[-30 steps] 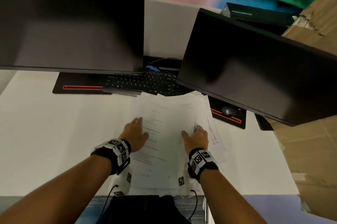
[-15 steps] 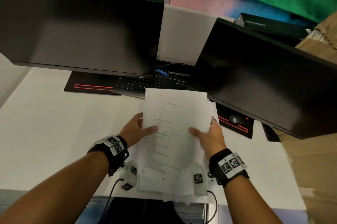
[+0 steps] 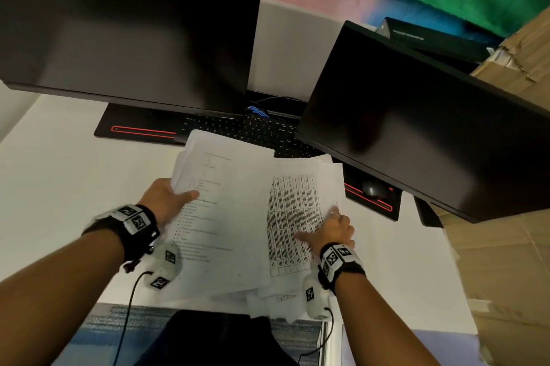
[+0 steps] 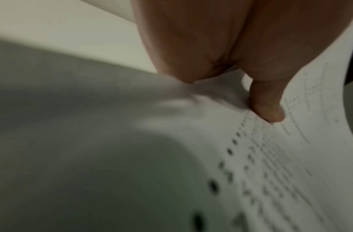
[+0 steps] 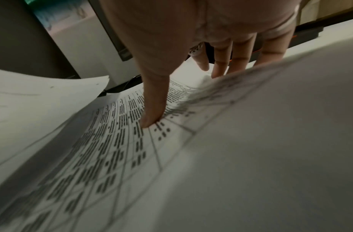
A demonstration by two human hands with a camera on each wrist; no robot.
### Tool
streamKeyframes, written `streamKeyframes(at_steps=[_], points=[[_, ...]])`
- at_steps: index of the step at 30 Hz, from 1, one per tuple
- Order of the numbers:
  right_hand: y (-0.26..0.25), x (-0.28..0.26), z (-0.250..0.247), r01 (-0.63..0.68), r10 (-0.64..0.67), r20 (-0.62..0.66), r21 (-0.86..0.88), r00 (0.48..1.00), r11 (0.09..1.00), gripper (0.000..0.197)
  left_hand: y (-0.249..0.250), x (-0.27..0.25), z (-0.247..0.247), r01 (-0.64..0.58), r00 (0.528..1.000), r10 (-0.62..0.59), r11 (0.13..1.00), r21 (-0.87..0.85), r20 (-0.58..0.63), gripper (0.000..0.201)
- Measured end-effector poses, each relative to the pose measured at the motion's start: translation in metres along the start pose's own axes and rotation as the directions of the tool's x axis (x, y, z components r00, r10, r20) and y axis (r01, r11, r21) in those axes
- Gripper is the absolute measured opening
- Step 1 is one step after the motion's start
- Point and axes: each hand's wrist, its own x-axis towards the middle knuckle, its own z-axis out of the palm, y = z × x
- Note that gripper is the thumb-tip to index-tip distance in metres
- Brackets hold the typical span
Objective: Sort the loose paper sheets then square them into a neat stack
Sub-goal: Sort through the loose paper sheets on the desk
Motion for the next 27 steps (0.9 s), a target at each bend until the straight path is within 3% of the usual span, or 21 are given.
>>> streamKeyframes(at_steps=[3, 6, 10, 14, 17, 19, 22, 24, 27], points=[[0.001, 0.009, -0.003, -0.049, 0.046, 0.034, 0.081, 0.998, 0.996, 0.130, -0.001, -0.003, -0.008, 0.013, 1.000, -0.012, 0.999, -0.038, 0.006, 0.010], [-0.002, 0.011, -0.009, -0.070, 0.060, 0.042, 0.296, 0.997, 0.953, 0.106, -0.005, -0.001, -0.007, 0.024, 1.000, -0.024, 0.999, -0.034, 0.019, 0.017], [-0.005, 0.003, -0.018, -0.076, 0.062, 0.048, 0.406, 0.997, 0.911, 0.078, -0.011, -0.002, -0.012, 0.054, 0.997, -0.053, 0.998, -0.020, 0.060, 0.015], [-0.006, -0.015, -0.046, 0.121, -0.079, -0.110, 0.457, 0.991, 0.881, 0.045, -0.021, 0.003, -0.023, 0.073, 0.995, -0.075, 0.997, 0.035, 0.060, 0.023], [-0.012, -0.036, -0.088, 0.289, -0.180, -0.288, 0.399, 0.941, 0.870, 0.022, -0.024, 0.005, -0.019, 0.083, 0.994, -0.087, 0.994, 0.072, 0.058, 0.023], [-0.017, -0.055, -0.126, 0.397, -0.227, -0.414, 0.388, 0.881, 0.832, 0.017, -0.023, 0.008, -0.013, 0.081, 0.995, -0.088, 0.990, 0.112, 0.053, 0.028], [-0.018, -0.079, -0.177, 0.524, -0.248, -0.519, 0.494, 0.818, 0.694, 0.018, -0.019, 0.010, -0.001, 0.056, 0.997, -0.065, 0.981, 0.184, 0.044, 0.030], [-0.017, -0.082, -0.190, 0.540, -0.248, -0.505, 0.591, 0.827, 0.599, 0.020, -0.015, 0.009, 0.008, 0.013, 0.998, -0.027, 0.974, 0.226, 0.057, 0.031], [-0.014, -0.080, -0.188, 0.470, -0.213, -0.427, 0.697, 0.879, 0.542, 0.022, -0.014, 0.007, 0.013, -0.011, 1.000, 0.010, 0.970, 0.243, 0.004, 0.031]])
